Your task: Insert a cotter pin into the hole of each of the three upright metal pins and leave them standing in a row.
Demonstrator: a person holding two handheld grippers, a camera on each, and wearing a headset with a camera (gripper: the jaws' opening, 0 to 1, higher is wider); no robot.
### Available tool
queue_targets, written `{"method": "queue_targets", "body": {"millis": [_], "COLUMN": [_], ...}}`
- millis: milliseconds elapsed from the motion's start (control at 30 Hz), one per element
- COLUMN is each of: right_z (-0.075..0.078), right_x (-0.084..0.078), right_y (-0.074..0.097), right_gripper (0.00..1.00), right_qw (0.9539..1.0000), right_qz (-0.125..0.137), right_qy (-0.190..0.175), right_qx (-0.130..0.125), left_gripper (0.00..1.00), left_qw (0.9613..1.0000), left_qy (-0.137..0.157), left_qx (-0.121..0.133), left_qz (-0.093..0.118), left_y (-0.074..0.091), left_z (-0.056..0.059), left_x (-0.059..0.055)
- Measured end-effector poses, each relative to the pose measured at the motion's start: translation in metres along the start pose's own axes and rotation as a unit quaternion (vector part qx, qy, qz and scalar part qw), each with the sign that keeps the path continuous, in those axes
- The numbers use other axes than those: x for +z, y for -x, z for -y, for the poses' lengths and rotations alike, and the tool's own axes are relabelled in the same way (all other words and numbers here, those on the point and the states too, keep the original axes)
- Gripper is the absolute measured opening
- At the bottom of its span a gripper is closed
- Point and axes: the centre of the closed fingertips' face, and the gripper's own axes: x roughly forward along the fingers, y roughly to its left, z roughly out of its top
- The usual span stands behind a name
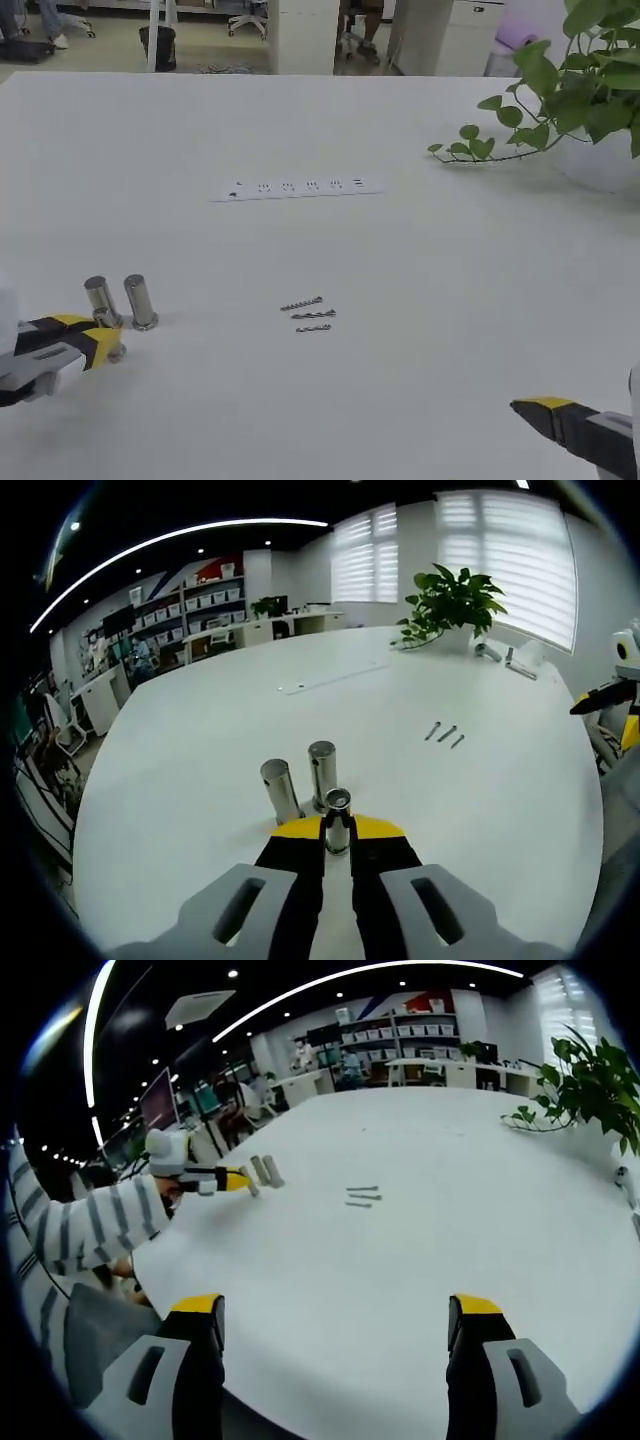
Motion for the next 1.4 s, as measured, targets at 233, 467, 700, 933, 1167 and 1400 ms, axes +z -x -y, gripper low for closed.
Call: {"method": "queue_targets", "body": {"millis": [233, 467, 700, 933, 1167, 1400], "right_z": [-0.005, -0.009, -0.01, -0.011, -0.01, -0.01], "right_x": [-0.003, -0.004, -0.004, -0.013, -0.01, -0.004], "right_y": [-0.001, -0.003, -0.003, -0.003, -0.002, 0.001], "right_gripper": [0.93, 0.93, 0.93, 0.86, 0.86, 0.87], "right_qw": [1.0, 0.9999, 0.9998, 0.9994, 0.9994, 0.9985], "right_qz": [0.0, 0.001, 0.004, -0.014, -0.005, 0.017], "right_qy": [-0.002, -0.001, -0.003, 0.001, -0.003, -0.029], "right_qx": [0.007, 0.015, 0.019, 0.031, 0.034, 0.043], "left_gripper": [0.06, 0.07, 0.07, 0.07, 0.07, 0.07], "left_qw": [0.9982, 0.993, 0.9904, 0.9879, 0.9875, 0.9868], "left_qy": [-0.023, -0.043, -0.048, -0.041, -0.044, -0.043], "left_qx": [-0.054, -0.11, -0.13, -0.149, -0.15, -0.151], "left_qz": [0.012, 0.006, -0.002, -0.016, -0.023, -0.04], "left_y": [0.023, 0.029, 0.024, 0.017, 0.015, 0.015], "left_z": [0.032, 0.078, 0.105, 0.121, 0.122, 0.126], "left_x": [0.009, 0.008, 0.002, -0.006, -0.011, -0.023]}}
